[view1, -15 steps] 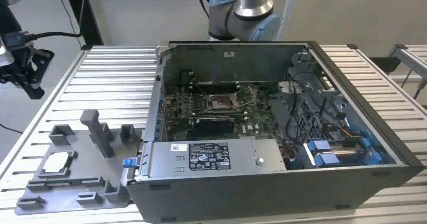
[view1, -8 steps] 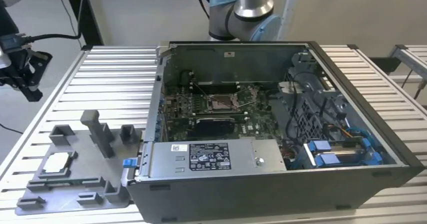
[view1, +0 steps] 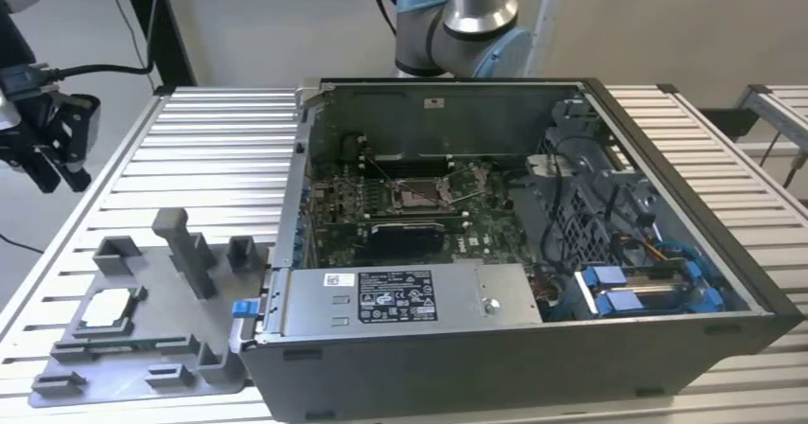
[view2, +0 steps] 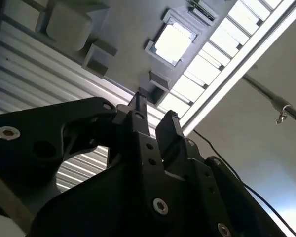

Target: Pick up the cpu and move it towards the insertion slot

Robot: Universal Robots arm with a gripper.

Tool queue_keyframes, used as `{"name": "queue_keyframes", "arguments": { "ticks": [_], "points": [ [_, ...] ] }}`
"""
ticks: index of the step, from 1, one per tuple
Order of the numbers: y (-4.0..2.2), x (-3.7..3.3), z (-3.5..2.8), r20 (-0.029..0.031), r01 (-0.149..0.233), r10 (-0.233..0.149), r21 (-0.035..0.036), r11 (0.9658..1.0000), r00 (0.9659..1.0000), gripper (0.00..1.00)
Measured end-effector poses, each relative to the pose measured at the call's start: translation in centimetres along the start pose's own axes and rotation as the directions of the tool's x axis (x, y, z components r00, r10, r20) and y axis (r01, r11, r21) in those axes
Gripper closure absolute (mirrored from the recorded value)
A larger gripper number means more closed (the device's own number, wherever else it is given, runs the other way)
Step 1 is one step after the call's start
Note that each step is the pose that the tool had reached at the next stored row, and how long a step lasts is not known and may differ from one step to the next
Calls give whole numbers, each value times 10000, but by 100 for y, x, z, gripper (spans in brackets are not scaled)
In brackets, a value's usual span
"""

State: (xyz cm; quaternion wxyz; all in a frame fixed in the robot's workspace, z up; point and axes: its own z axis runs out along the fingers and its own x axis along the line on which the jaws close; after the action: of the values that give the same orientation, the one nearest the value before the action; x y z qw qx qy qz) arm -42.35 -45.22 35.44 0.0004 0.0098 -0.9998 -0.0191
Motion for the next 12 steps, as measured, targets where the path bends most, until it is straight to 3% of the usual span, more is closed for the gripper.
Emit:
{"name": "queue_keyframes", "arguments": {
  "ticks": [8, 12],
  "points": [
    [0, 2, 1, 0, 0, 0, 0, 10000, 10000, 100],
    [-2, 2, 58, -9, -2, 2, 1, 10000, 10000, 100]
  ]
}}
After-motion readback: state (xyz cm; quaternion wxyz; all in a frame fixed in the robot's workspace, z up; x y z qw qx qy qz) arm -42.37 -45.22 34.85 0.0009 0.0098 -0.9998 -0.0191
